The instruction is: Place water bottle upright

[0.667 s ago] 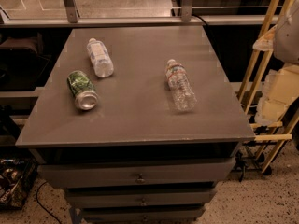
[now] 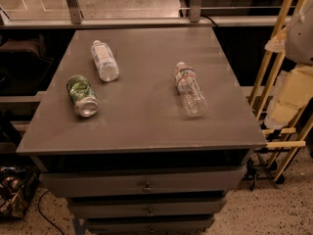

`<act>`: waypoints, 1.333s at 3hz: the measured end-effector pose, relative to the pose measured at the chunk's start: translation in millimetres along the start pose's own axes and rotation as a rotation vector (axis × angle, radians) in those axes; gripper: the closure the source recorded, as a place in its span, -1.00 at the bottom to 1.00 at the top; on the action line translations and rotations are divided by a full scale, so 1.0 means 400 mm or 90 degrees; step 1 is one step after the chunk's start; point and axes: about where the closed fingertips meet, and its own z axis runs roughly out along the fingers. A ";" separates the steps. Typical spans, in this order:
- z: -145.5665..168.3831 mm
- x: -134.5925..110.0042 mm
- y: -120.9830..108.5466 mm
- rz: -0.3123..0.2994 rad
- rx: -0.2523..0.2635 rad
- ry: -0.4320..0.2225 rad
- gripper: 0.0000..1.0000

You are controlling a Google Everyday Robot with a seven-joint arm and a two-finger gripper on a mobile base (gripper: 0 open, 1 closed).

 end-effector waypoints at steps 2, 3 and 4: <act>0.012 -0.074 -0.038 0.112 0.001 -0.060 -1.00; 0.022 -0.126 -0.074 0.194 0.002 -0.073 -1.00; 0.020 -0.128 -0.073 0.221 0.001 -0.075 -1.00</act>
Offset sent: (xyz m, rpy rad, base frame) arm 0.0393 0.0403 0.0053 0.2364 0.0288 -0.3083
